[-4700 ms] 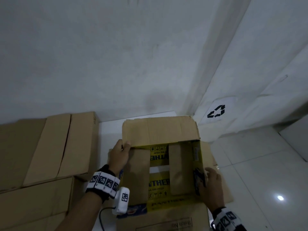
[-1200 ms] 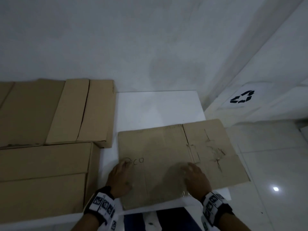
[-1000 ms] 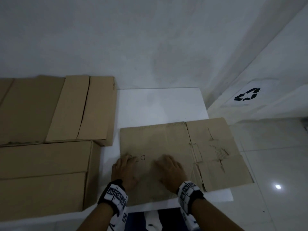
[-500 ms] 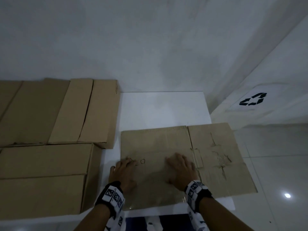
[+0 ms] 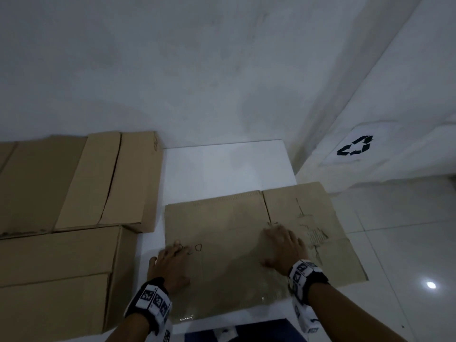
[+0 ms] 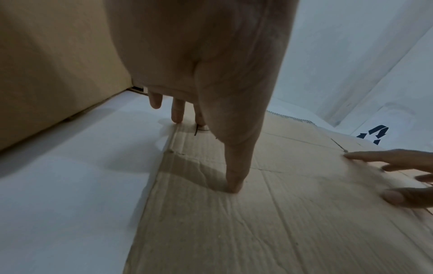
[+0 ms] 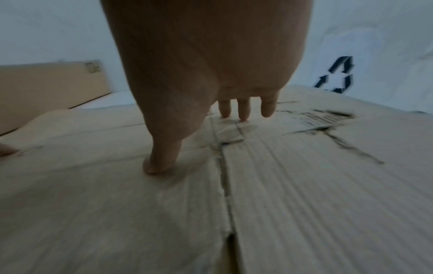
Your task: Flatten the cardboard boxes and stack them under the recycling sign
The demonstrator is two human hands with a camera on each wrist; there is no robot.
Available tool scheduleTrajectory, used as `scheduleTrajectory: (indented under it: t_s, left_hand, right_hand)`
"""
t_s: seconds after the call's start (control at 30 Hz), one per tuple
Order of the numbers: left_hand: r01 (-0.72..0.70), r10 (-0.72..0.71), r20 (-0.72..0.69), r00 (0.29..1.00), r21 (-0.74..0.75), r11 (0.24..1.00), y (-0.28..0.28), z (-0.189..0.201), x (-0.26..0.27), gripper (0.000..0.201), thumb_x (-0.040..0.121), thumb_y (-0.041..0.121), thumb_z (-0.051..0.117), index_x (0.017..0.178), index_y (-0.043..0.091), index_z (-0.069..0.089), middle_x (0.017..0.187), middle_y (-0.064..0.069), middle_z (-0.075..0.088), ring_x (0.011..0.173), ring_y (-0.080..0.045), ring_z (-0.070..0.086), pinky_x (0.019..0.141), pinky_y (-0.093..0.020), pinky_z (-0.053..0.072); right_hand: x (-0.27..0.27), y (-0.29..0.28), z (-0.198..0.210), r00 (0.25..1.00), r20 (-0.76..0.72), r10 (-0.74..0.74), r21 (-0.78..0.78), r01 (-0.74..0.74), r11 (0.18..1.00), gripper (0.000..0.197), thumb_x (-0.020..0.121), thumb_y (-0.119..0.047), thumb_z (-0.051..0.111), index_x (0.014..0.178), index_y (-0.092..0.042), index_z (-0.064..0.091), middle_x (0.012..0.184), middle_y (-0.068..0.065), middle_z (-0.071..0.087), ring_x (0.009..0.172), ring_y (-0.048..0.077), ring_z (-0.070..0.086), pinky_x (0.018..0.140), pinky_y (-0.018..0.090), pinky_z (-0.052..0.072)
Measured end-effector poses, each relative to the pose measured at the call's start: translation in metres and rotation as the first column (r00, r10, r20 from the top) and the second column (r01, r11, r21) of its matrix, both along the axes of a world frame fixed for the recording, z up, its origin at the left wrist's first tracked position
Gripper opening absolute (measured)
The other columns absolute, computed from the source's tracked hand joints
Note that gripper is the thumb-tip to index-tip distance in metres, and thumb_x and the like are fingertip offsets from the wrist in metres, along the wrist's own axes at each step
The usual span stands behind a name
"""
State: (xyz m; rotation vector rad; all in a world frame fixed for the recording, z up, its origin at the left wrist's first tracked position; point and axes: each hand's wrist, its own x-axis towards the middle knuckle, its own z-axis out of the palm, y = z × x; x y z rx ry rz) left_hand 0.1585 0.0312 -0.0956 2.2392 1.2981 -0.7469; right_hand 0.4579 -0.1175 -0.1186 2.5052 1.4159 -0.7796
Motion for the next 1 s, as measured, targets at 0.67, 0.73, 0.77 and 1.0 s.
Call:
scheduleTrajectory:
  t_s: [0.67, 0.73, 0.77, 1.0]
  left_hand:
    - [-0.127, 0.125, -0.056, 0.991, -0.035, 0.991, -0.008, -0.012, 0.011, 0.089, 0.08, 0.036, 0.064, 0.149, 0.047, 0.01, 0.162, 0.011, -0.004, 0.149, -0.018, 0.008, 0.119, -0.051, 0.01]
    - [-0.134, 0.131, -0.062, 0.989, -0.036, 0.99, -0.007, -0.012, 0.011, 0.087, 0.079, 0.034, 0.063, 0.148, 0.048, 0.011, 0.162, 0.012, -0.003, 0.149, -0.017, 0.009, 0.119, -0.051, 0.009]
    - [-0.134, 0.132, -0.063, 0.989, -0.035, 0.99, -0.005, -0.012, 0.011, 0.087, 0.079, 0.033, 0.063, 0.148, 0.048, 0.012, 0.162, 0.012, -0.002, 0.149, -0.017, 0.009, 0.119, -0.051, 0.01]
    - [-0.043, 0.031, -0.139, 0.99, -0.08, 0.996, 0.009, -0.008, 0.008, 0.081, 0.082, 0.041, 0.055, 0.151, 0.043, 0.012, 0.162, 0.009, 0.003, 0.147, -0.023, 0.016, 0.118, -0.051, 0.014]
  right_hand:
    - [0.119, -0.041, 0.016, 0.947, -0.07, -0.314, -0.115, 0.305, 0.945, 0.089, 0.072, -0.07, 0.059, 0.144, -0.047, 0.012, 0.158, -0.003, 0.005, 0.143, 0.034, 0.013, 0.11, 0.057, 0.024]
    - [0.123, -0.042, 0.015, 0.942, -0.081, -0.326, -0.145, 0.313, 0.939, 0.09, 0.073, -0.072, 0.057, 0.144, -0.047, 0.01, 0.158, -0.004, 0.005, 0.142, 0.036, 0.015, 0.109, 0.057, 0.024]
    - [0.122, -0.041, 0.014, 0.938, -0.086, -0.335, -0.154, 0.319, 0.935, 0.089, 0.074, -0.071, 0.056, 0.145, -0.047, 0.008, 0.158, -0.004, 0.004, 0.141, 0.036, 0.016, 0.109, 0.057, 0.024]
    - [0.096, -0.038, 0.014, 0.898, -0.034, -0.439, -0.108, 0.434, 0.895, 0.078, 0.079, -0.054, 0.057, 0.141, -0.047, 0.01, 0.156, 0.002, 0.007, 0.138, 0.037, 0.021, 0.107, 0.055, 0.029]
